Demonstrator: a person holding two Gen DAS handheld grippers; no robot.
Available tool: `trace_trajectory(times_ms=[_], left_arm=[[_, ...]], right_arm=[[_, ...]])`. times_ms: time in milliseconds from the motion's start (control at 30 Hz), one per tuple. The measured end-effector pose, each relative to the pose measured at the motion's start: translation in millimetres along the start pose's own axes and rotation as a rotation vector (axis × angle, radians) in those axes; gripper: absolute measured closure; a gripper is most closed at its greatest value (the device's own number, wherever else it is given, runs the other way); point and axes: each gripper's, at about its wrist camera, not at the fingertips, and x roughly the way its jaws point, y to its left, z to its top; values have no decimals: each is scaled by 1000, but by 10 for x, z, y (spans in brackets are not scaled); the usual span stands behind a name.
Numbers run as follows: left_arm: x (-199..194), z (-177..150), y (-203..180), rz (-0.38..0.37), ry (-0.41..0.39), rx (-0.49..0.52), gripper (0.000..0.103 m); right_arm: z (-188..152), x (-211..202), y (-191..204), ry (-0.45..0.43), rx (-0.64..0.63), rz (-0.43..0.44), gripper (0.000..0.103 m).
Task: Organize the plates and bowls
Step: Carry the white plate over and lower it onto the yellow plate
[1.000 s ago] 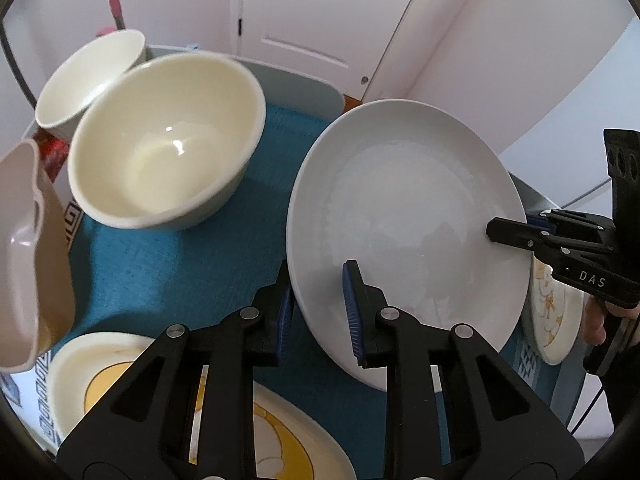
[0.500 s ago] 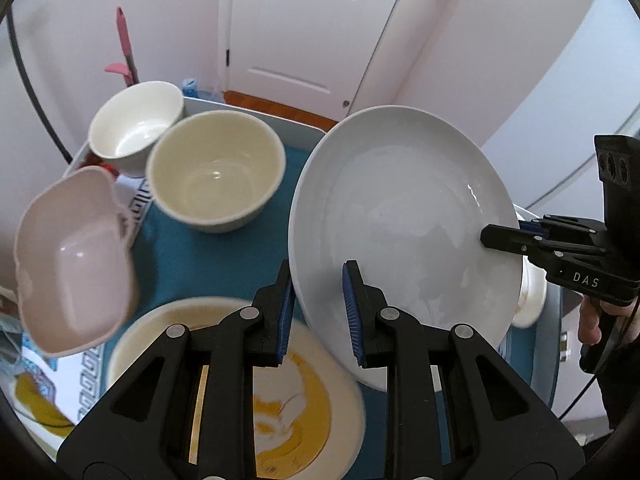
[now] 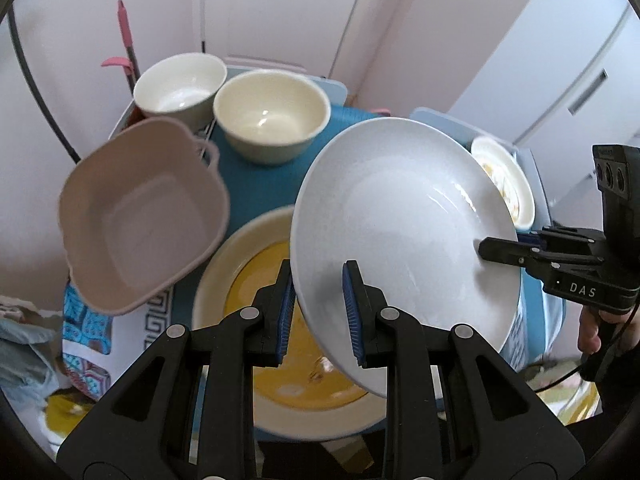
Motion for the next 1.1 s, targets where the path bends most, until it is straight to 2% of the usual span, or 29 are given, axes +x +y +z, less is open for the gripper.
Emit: trace_trajectory(times_ms=[267,467,600,1100], left_arm=[[171,-264,227,-26,67,92,82],[416,-355,388,-65,119,112,82],[472,-377,439,-64,130,124,82],[657,-358,360,43,154,220,82]], right_arm=[[-303,166,230,-19,111,-56,87],[-380,269,302,-29,163,-121,87],[-416,306,338,-34,181,-148,87],[-401,461,581,-25,128,-276,87]])
